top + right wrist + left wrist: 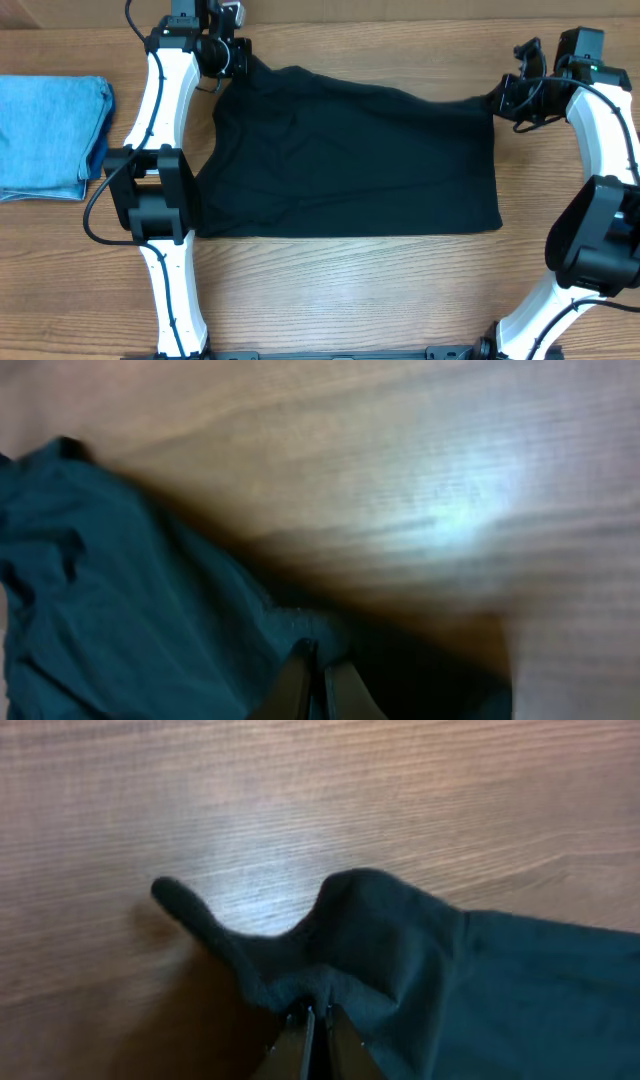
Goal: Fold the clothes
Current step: 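Fold the shirt's far edge toward the near side with both grippers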
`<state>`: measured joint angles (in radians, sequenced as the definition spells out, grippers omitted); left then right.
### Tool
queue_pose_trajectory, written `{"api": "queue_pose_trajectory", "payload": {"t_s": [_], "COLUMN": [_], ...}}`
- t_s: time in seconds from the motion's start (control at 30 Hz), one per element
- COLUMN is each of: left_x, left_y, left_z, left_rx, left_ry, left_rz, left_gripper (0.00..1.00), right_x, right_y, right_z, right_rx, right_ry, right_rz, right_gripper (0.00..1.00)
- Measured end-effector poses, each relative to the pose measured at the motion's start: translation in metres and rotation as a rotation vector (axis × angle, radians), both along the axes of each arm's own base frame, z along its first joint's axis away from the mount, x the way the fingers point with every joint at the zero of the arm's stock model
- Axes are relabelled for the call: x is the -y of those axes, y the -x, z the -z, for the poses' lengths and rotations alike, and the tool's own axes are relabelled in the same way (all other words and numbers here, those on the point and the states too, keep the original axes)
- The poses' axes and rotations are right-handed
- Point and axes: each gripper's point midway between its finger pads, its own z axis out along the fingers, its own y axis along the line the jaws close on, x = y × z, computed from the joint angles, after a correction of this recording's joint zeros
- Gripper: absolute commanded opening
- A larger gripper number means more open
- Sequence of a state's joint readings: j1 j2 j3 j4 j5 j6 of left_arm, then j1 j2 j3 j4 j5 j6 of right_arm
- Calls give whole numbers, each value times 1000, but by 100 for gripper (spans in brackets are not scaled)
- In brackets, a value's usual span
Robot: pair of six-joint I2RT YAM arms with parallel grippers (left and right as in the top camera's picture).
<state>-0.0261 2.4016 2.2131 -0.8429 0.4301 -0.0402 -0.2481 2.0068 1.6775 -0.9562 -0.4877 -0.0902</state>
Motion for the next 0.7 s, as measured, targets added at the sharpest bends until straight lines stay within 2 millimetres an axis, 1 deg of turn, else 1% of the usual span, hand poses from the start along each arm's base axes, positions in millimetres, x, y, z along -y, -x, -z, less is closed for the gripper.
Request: {"api": "queue_pose_trajectory", "payload": {"t_s": [0.13, 0.23, 0.4, 0.57, 0.7], "left_x": [-1, -2, -5, -16, -26], "left_y": [10, 20, 44, 68, 82], "left_z": [6, 11, 22, 32, 36], "left_rx": [-45, -92, -202, -314, -377], "left_ry": [-12, -17, -35, -83, -111], "left_rz": [11, 12, 8, -11, -23], "left_gripper": [14, 14, 10, 9, 8], "right_x": [1, 3, 5, 5, 4], "right_y": [10, 15, 20, 23, 30], "right_z": [5, 8, 11, 13, 18], "right_rx": [-51, -73, -100, -116, -144], "right_ry": [12, 21, 36, 41, 37], "right_rz": [6, 9, 14, 16, 17], "right_gripper": [4, 4, 4, 4, 4]}}
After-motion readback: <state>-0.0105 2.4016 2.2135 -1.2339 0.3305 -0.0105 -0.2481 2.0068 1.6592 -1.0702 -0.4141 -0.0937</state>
